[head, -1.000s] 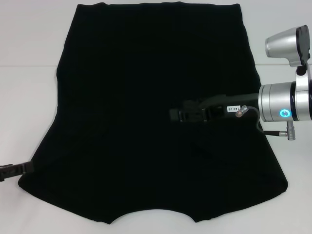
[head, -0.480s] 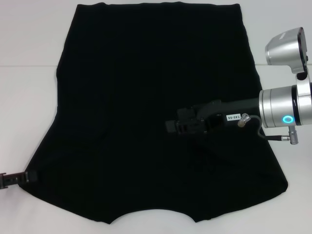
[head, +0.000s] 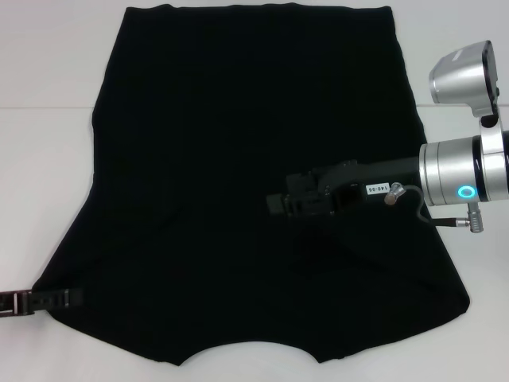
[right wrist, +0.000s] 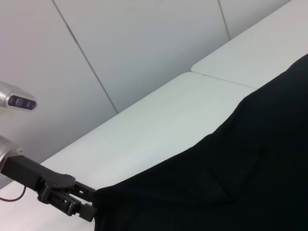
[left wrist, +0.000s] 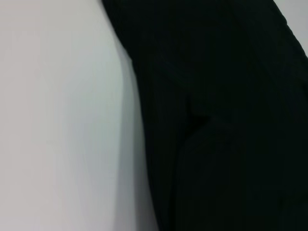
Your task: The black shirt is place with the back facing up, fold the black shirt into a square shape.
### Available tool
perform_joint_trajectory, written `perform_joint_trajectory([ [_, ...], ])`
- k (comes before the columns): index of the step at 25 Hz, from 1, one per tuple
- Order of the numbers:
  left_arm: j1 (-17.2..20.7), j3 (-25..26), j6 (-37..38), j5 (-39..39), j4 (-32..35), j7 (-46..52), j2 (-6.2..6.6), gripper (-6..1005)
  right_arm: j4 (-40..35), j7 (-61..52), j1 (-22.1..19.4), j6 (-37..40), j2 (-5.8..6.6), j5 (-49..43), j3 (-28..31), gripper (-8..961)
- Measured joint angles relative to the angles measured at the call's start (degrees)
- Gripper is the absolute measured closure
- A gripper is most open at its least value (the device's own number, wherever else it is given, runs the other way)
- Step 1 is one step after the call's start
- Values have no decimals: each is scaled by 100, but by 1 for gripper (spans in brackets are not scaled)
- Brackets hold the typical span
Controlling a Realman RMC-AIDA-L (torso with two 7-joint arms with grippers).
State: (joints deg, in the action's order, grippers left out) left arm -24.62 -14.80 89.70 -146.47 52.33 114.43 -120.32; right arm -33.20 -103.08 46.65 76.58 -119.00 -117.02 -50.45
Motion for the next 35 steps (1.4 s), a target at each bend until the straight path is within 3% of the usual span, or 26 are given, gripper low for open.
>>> perform_joint_trajectory([
  [6,-95,18,55,24,1,14,37,162,-4,5,3,0,0,5,0,233],
  [22,-149,77,-75,28,-47,55,79,855,-30,255,-169,268,88,-15,-21,229],
  [26,-150,83,-33,79,-48,58,79,917,-58,305,-407,735,216,8,45,229],
  [29,-154,83,-15,145,-48,48,68,963,-149,297,-555,907,245,10,140,228],
  [31,-158,72,25,198,-51,36,66,978,-276,204,-730,1057,301,-20,192,178],
  [34,-168,44,103,318,-54,27,64,978,-385,-75,-904,1225,486,-204,171,102],
  [35,-174,39,122,397,-56,22,63,978,-393,-350,-971,1268,636,-493,233,77],
])
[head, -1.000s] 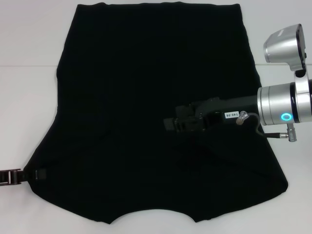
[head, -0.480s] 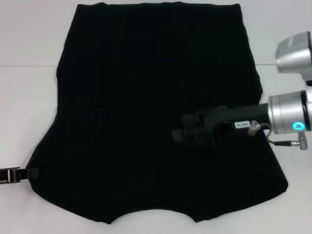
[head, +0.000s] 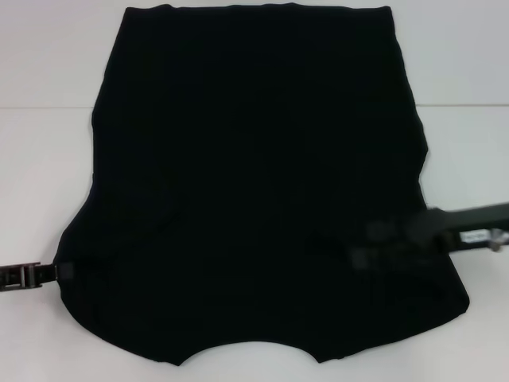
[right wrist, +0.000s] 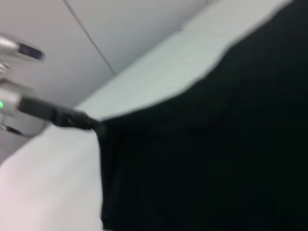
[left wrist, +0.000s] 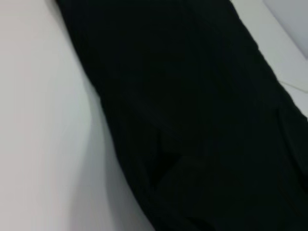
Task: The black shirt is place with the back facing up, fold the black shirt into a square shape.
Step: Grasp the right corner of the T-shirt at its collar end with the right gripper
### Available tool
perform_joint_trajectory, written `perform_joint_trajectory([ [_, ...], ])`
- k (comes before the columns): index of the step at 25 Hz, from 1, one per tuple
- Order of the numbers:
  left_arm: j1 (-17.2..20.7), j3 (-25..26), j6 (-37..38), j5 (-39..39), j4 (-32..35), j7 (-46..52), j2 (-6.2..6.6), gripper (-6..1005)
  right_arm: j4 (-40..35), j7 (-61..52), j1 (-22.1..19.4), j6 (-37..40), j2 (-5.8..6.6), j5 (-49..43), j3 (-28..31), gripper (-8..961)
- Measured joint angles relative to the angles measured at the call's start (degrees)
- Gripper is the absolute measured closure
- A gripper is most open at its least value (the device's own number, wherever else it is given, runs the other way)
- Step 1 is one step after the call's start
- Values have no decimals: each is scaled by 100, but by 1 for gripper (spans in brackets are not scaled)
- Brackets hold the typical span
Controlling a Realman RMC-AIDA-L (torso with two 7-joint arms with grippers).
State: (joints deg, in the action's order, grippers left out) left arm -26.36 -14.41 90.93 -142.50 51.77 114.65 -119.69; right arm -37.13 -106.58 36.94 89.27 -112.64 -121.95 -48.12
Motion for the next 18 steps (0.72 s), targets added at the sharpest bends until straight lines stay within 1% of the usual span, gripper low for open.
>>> perform_joint_trajectory([
  [1,0,0,0,0,0,0,0,978,0,0,0,0,0,0,0,65],
  [3,-5,-1,9,63,0,-2,-1,978,-4,-181,-51,2,99,-254,109,42],
  [5,-15,-6,14,111,0,-3,-6,978,-43,-311,-112,-11,153,-531,304,19],
  [11,-52,-9,21,143,-6,-9,-19,978,-284,-696,-224,-46,189,-1241,848,22],
  [15,-73,-9,22,158,-83,-37,-7,978,-374,-1000,-248,-44,205,-1682,994,23],
  [18,-90,-9,21,161,-146,-58,11,978,-377,-1073,-256,-3,206,-1821,1043,24],
])
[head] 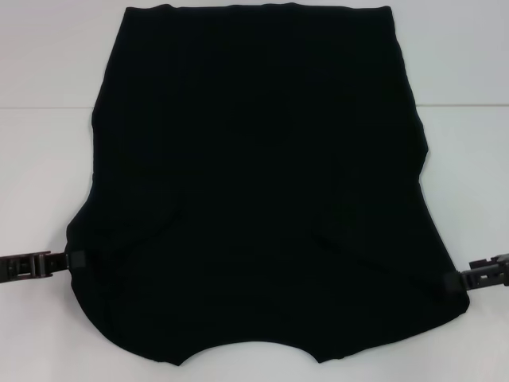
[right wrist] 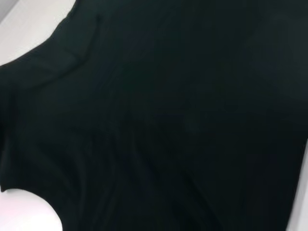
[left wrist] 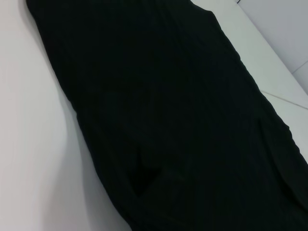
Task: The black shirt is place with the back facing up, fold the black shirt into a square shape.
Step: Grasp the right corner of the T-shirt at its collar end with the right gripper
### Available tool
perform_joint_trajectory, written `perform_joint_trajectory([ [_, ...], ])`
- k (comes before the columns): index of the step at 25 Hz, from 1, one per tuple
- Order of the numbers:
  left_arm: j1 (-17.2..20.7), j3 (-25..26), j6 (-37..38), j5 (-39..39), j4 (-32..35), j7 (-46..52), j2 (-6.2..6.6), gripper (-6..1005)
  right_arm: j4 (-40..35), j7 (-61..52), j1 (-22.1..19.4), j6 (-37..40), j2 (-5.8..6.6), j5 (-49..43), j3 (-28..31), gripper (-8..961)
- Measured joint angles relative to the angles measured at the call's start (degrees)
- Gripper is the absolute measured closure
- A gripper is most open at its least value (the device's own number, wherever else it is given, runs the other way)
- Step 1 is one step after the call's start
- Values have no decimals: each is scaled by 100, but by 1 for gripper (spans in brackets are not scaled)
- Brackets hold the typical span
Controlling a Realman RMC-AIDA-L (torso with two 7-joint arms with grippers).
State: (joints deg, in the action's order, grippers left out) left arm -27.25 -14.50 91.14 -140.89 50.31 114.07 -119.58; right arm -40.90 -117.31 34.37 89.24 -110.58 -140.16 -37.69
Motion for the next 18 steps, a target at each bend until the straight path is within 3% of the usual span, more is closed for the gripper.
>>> perform_joint_trajectory([
  [13,-53,0,-34,6,-3,-18,5,978,38,-113,-10,-3,0,-211,-79,24],
  [18,-54,0,-37,26,-3,-21,5,977,55,-137,12,2,-52,-367,-85,23],
])
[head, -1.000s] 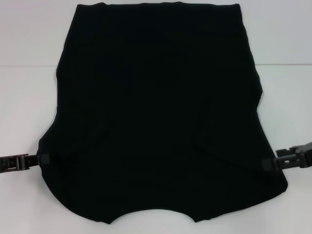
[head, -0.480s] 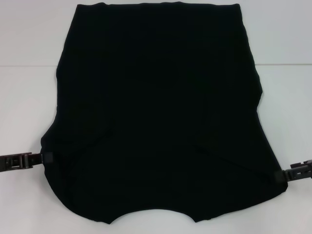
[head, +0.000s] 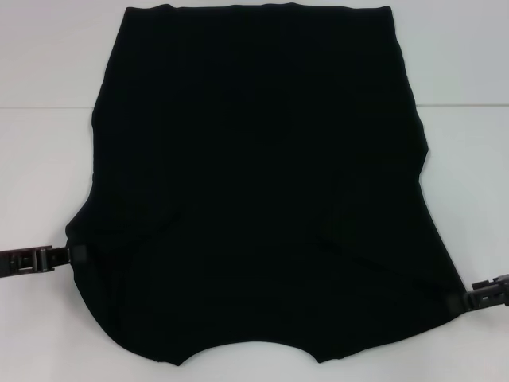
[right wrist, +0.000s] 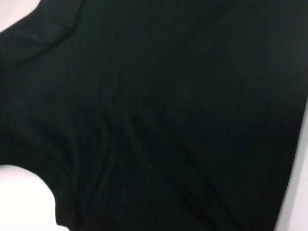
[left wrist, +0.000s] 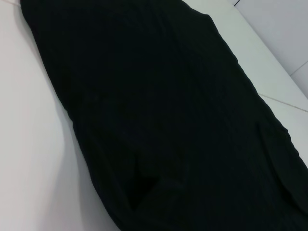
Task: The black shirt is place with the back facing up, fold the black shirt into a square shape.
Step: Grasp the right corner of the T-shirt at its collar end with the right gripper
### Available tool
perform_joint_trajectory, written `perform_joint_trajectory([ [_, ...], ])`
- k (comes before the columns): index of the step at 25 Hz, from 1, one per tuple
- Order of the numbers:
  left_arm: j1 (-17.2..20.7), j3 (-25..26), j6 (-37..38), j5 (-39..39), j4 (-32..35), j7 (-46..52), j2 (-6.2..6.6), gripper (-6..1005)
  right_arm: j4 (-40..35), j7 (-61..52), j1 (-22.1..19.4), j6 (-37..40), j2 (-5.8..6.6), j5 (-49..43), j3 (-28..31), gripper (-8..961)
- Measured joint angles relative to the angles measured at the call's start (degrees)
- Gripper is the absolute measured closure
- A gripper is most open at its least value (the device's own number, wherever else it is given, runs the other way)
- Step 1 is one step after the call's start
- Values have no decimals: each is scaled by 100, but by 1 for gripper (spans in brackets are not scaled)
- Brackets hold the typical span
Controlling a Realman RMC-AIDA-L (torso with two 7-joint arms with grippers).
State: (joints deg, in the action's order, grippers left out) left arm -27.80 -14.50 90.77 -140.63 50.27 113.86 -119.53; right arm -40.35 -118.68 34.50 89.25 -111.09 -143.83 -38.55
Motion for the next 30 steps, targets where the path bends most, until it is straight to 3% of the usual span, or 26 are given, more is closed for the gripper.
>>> perform_joint_trajectory([
  [19,3,15,-34,1,-9,-65,0,977,-52,-85,231,168,-234,-66,-75,23],
  [30,-16,30,-32,10,-44,-66,9,977,-61,-87,41,90,-42,-66,144,23],
])
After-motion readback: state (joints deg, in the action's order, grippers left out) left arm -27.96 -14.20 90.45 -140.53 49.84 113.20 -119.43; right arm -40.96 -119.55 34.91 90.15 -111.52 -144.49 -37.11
